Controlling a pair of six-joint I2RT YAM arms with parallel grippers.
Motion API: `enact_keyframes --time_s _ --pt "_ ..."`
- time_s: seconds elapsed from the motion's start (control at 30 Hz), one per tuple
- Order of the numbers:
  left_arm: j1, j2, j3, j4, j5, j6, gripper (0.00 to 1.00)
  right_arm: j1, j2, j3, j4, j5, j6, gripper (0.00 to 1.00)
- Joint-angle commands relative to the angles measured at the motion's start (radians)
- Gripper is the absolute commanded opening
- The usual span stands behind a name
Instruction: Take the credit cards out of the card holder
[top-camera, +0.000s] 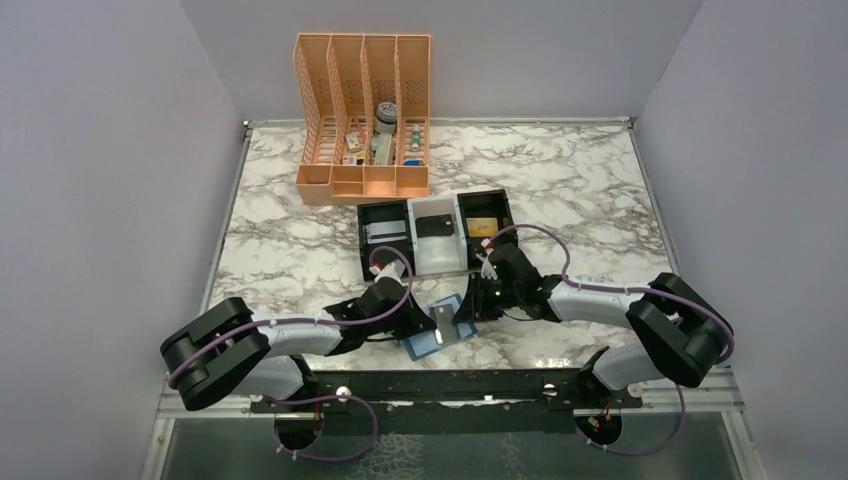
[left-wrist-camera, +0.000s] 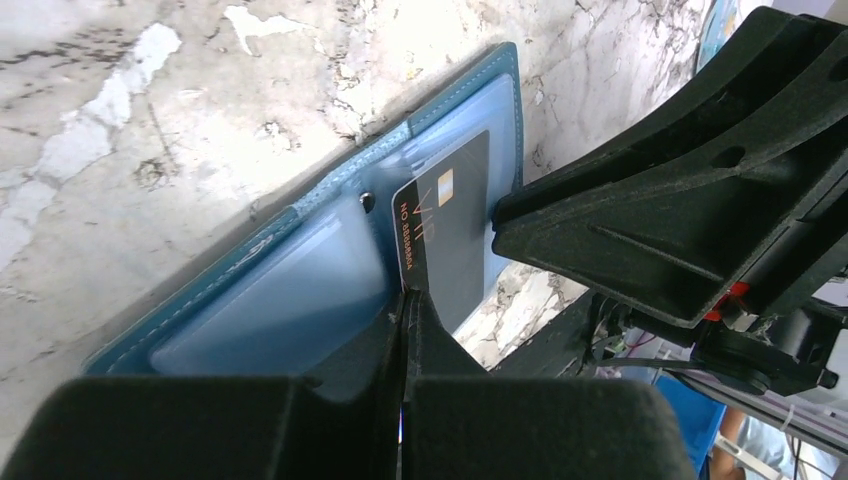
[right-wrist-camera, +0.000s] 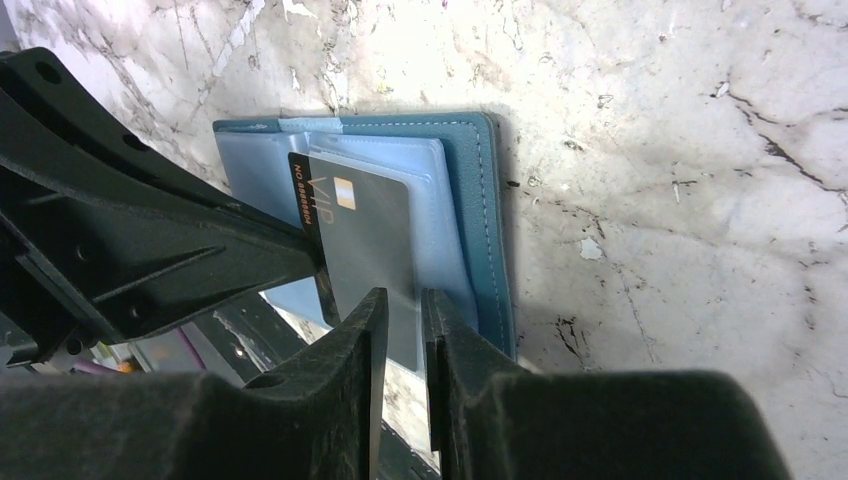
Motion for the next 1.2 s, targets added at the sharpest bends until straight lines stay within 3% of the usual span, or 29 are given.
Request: enact_keyframes --time_s 0.0,0.27,0.53,0.73,1.0,1.17 --pt "0.013 -0.048 -0.028 -0.032 -0.016 -0.015 0.0 0.002 0.039 -0.024 -0.084 0.114 -0.025 0.21" --pt "0.016 -0.071 -0.006 -0.099 -0.031 0.006 0.0 0.002 0.033 0.005 -0.09 0.092 -0.057 0.2" --pt "0.018 -0.049 0.0 -0.073 -0.019 0.01 0.0 0.003 -0.058 0.067 -0.079 -0.028 -0.133 0.22" --pt "0.018 -0.035 0.013 -0.072 -0.022 0.014 0.0 0.004 -0.006 0.049 0.063 -0.152 -0.09 0.25" --pt "0.017 -0.038 0.024 -0.08 -0.021 0.025 0.0 0.004 0.111 0.061 -0.053 -0.009 -0.119 0.25" --pt "0.016 -0.029 0.012 -0.043 -0.006 0.021 0.11 0.004 0.133 0.037 -0.049 0.005 -0.114 0.24"
